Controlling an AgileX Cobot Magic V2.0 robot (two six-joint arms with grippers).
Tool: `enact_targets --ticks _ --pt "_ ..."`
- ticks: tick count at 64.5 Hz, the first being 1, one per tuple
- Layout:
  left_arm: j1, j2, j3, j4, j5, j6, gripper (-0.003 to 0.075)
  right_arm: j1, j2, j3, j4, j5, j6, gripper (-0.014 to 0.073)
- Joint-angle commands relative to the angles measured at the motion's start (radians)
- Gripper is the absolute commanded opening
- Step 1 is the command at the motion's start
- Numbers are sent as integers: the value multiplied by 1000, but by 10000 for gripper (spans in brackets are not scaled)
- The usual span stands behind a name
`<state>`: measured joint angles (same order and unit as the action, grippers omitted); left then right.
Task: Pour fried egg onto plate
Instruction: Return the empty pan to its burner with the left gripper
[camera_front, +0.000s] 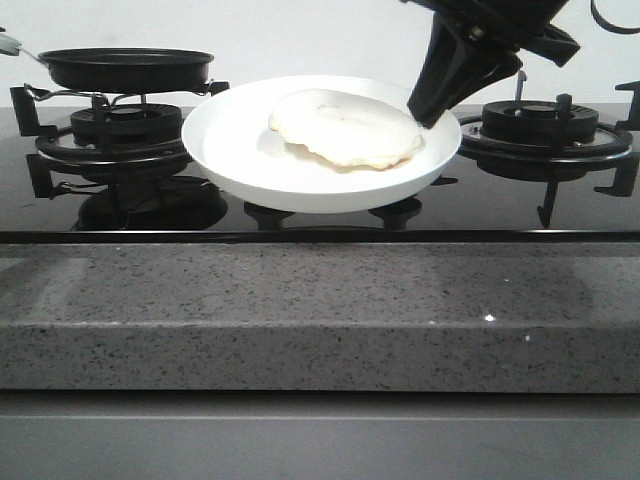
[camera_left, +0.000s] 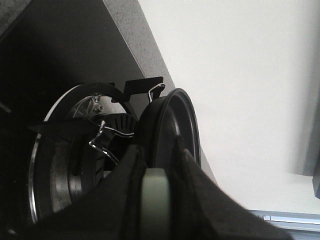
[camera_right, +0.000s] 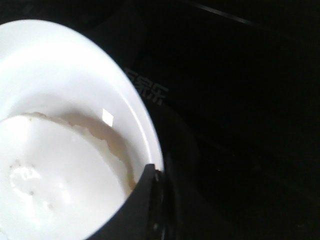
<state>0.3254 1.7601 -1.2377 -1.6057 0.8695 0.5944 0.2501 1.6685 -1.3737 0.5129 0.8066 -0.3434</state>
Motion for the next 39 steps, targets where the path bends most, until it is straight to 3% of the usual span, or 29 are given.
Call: enact_targets --ticks 1,7,12,30,39 --pt "1 -50 -29 -42 28 -3 -18 -2 -53 -28 39 -38 -8 -57" --pt "1 -50 -29 -42 23 -3 9 -2 -53 -28 39 -38 -8 -57" --pt "1 -50 -29 -39 23 1 85 -2 -53 -28 39 -38 -8 -57" --pt "1 -50 -29 -20 80 35 517 -2 -53 -28 39 -38 -8 -57" --pt "1 -50 -29 15 111 35 557 -2 -53 -28 39 -38 -8 -57"
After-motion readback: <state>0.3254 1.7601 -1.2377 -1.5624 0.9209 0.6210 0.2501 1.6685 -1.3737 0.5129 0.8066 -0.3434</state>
